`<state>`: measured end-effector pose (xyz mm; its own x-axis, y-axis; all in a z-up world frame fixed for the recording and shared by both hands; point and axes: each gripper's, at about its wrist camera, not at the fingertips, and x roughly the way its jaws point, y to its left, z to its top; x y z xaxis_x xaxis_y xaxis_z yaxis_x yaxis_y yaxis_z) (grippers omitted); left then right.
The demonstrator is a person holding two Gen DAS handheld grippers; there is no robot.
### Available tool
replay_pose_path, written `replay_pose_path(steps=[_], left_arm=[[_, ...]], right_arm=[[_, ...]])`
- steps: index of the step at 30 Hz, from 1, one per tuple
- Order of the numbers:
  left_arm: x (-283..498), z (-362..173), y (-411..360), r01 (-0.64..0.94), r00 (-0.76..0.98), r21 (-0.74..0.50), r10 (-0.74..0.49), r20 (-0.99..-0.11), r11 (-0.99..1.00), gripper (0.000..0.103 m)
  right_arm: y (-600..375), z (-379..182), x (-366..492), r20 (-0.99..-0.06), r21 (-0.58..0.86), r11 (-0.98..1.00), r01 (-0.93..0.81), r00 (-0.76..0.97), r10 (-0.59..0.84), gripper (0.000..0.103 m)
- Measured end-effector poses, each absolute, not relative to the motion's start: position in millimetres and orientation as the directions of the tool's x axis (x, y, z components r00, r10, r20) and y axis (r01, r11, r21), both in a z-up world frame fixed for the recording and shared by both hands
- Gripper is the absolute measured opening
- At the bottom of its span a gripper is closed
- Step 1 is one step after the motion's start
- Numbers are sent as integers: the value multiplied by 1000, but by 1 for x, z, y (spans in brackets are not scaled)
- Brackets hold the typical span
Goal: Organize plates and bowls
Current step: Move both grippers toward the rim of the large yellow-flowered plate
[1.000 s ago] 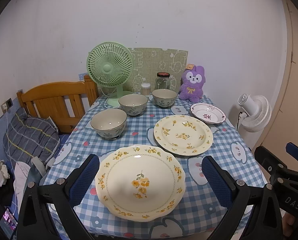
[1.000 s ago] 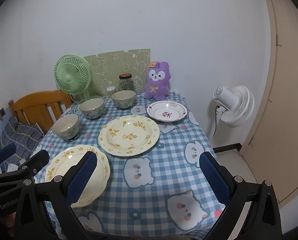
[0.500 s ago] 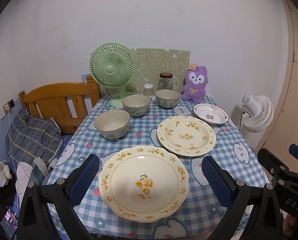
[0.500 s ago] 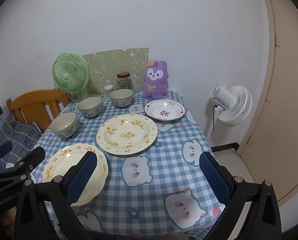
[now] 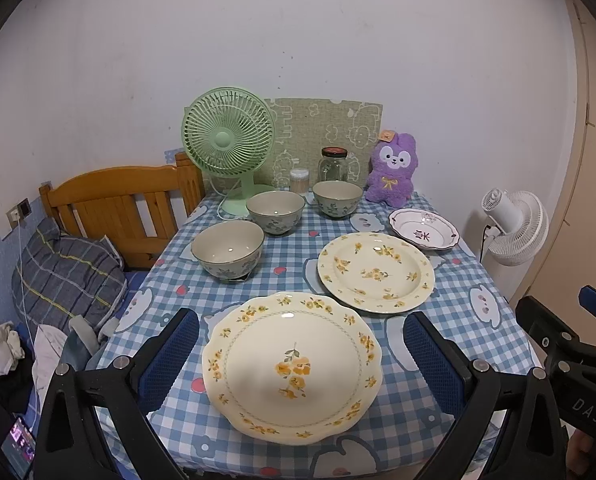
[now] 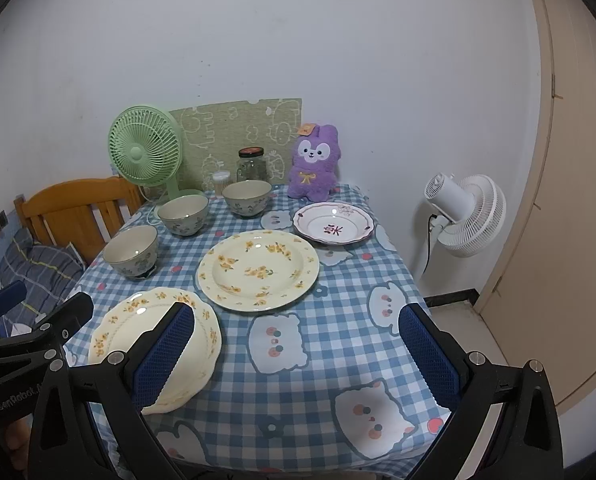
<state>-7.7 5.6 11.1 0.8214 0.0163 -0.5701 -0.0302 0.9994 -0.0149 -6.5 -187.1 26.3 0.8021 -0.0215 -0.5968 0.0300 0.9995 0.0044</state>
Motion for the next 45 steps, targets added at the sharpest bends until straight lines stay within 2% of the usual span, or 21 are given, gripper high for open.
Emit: replay_pose_path(steps=[45], left_arm=[[16, 9, 17, 1, 813, -3, -2, -582, 1000, 102]], right_arm=[[-166, 24, 16, -607, -11, 999, 42, 793, -40, 103]])
